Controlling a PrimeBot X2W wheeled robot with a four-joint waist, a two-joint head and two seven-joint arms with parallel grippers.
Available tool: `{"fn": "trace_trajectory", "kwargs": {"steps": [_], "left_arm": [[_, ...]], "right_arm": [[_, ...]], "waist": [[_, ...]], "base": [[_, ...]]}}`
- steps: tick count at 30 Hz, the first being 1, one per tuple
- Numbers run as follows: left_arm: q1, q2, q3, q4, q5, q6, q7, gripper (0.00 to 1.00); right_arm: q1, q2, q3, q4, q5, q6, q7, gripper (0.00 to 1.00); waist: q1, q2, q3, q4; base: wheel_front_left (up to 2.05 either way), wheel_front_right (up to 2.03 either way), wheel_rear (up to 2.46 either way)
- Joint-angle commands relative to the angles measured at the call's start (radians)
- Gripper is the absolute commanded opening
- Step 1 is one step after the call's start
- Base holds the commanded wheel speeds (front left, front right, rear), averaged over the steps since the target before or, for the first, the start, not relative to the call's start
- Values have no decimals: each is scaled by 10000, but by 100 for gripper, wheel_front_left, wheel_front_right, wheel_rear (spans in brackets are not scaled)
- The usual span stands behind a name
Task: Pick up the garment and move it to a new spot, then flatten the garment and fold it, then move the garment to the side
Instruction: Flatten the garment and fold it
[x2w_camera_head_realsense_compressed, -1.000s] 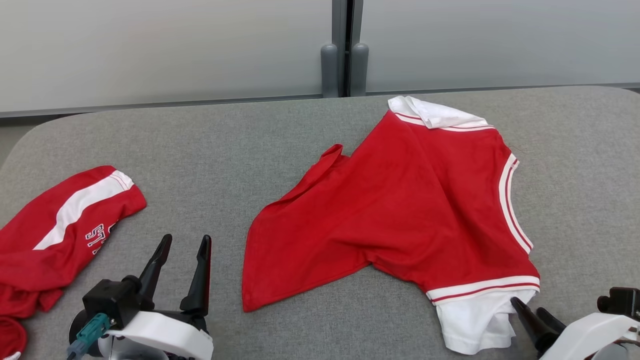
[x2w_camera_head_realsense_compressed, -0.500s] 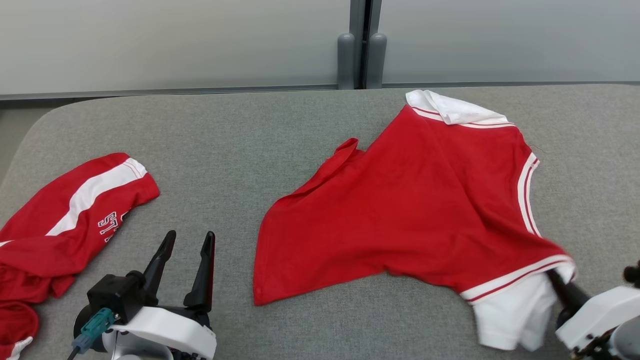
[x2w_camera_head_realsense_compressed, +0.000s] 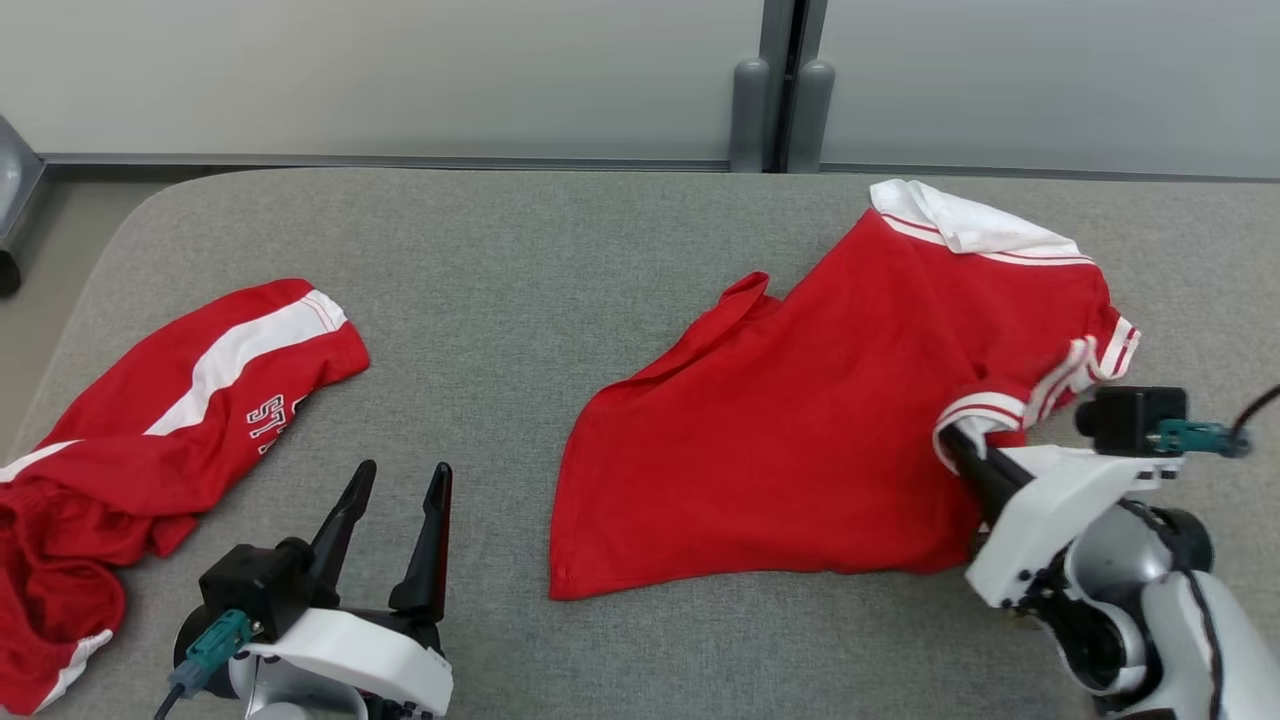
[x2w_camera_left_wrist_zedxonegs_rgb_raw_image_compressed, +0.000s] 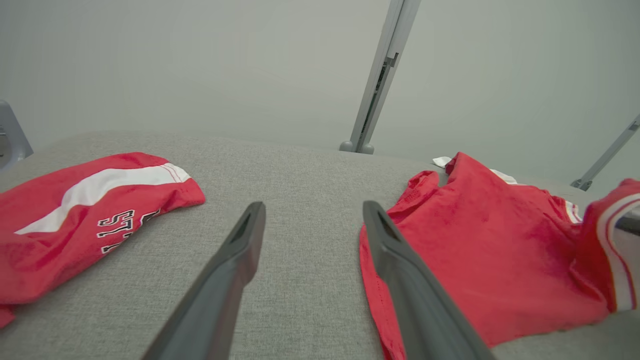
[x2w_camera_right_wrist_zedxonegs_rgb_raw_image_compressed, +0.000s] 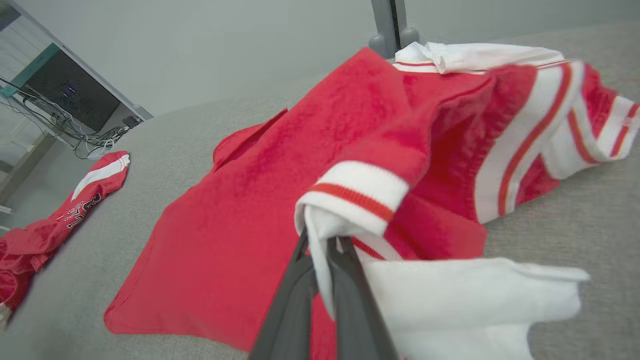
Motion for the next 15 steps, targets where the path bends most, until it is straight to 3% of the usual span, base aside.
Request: {"fn": "trace_trajectory", "kwargs": {"steps": [1, 3, 9, 15], "left_arm": [[-168, 13, 14, 44, -52, -37, -42, 100], [-203, -1, -8, 114, -68, -53, -35, 100], [-247, 22, 12, 200, -78, -44, -41, 100], [-226, 86, 14, 160, -73, 44, -20, 100]], "right_arm": [[-197, 122, 177, 195, -125, 20, 42, 40], [-340, 298, 581, 559, -212, 20, 84, 100], [-380, 374, 1284, 801, 134, 20, -38, 100], [21, -176, 1352, -123, 565, 20, -445, 100]], "waist": [[0, 0, 30, 79], [0, 0, 41, 142], [0, 0, 44, 149], [0, 0, 15, -92]], "base": [[0, 0, 0], [0, 0, 0], [0, 0, 0], [0, 0, 0]]}}
